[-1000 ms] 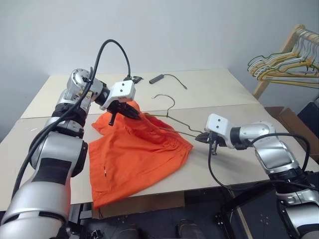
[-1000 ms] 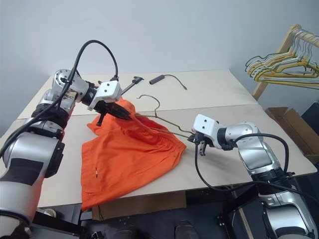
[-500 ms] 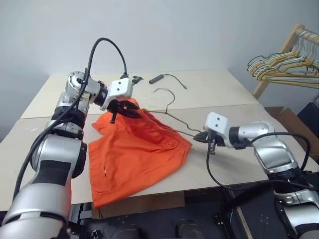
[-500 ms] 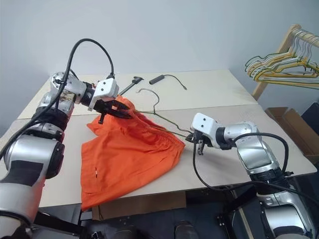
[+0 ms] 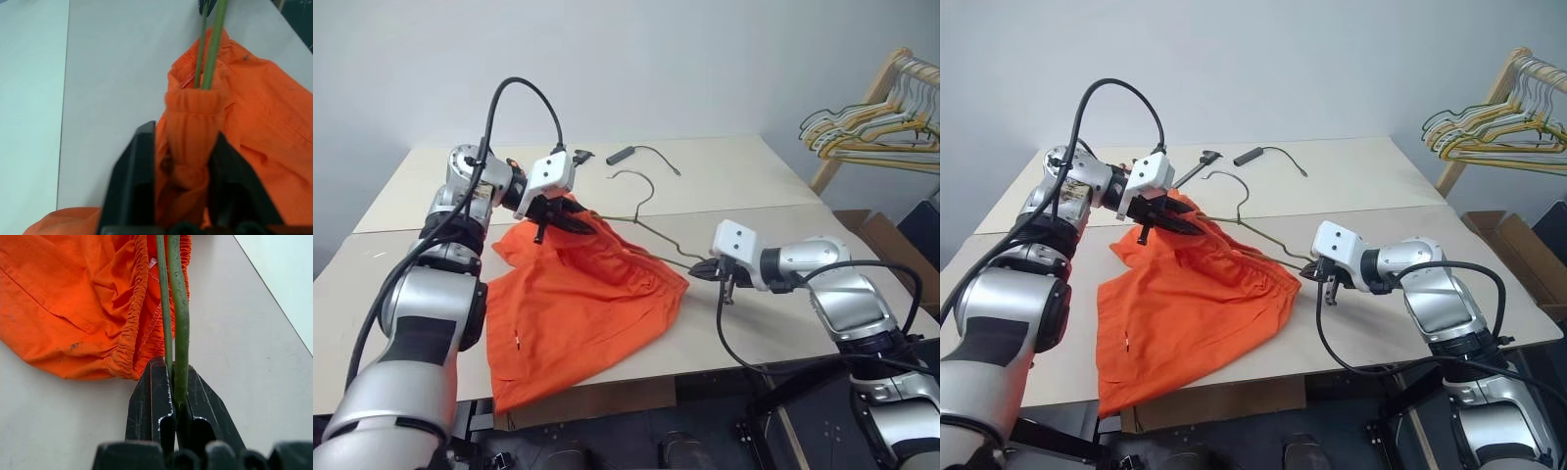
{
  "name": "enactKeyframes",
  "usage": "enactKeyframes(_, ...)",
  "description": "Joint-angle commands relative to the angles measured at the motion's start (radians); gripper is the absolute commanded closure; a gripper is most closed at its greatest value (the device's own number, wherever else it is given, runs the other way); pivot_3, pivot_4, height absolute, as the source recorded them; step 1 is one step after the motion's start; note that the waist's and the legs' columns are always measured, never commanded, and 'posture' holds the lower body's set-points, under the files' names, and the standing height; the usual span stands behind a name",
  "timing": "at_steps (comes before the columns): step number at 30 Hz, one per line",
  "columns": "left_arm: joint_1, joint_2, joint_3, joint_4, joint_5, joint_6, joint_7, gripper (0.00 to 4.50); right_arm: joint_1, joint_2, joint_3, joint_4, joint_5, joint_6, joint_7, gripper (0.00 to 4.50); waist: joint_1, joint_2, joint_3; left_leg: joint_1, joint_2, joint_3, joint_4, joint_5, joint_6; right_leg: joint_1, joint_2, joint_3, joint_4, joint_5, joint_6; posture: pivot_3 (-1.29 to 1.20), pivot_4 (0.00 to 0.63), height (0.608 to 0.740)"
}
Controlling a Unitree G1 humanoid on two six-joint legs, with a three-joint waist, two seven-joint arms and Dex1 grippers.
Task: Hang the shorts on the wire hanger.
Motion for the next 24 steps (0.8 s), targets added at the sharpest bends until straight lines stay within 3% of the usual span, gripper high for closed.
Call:
enactKeyframes(1,-0.019,0.011,-0.017,-0.028,-0.045,0.007,-0.004,4.5,-0.015,-0.017,0.013,0.011,-0.037,-0.09,-0.021,4.5,0.0,0.0,0.0,0.0,0.0,0.0,0.0,0.0,0.0,0.0,0.0,0.0,0.0,0.0,0.0,-0.07,0.0,0.74)
enactKeyframes(11,0.011,0.053,-0.139,-0.081,-0.145,-0.014,-0.004,4.5,-0.002,0.007,0.012,0.033,-0.055,-0.194,-0.073,4.5,-0.001,0.0,0.0,0.0,0.0,0.0,0.0,0.0,0.0,0.0,0.0,0.0,0.001,0.0,0.0,-0.07,0.0,0.74)
enactKeyframes(18,-0.029,0.097,-0.178,-0.088,-0.182,-0.043,-0.004,4.5,0.018,-0.017,-0.072,0.038,0.006,-0.141,-0.081,2.35,0.0,0.0,0.0,0.0,0.0,0.0,0.0,0.0,0.0,0.0,0.0,0.0,0.001,0.0,0.0,-0.07,0.0,0.74)
enactKeyframes(22,-0.045,0.11,-0.173,-0.078,-0.192,-0.044,-0.004,4.5,0.048,-0.029,-0.211,0.073,0.067,-0.053,-0.146,1.04,0.004,0.0,0.0,-0.001,0.0,0.0,0.0,0.0,0.0,0.0,0.0,0.0,0.0,0.0,0.0,-0.07,0.0,0.74)
enactKeyframes(24,-0.045,0.113,-0.172,-0.076,-0.193,-0.049,-0.004,4.5,0.07,-0.024,-0.285,0.067,0.119,0.009,-0.172,1.04,0.004,0.0,0.0,0.0,0.0,0.0,0.0,0.0,0.0,0.0,-0.001,0.0,0.0,0.0,0.0,-0.08,0.0,0.74)
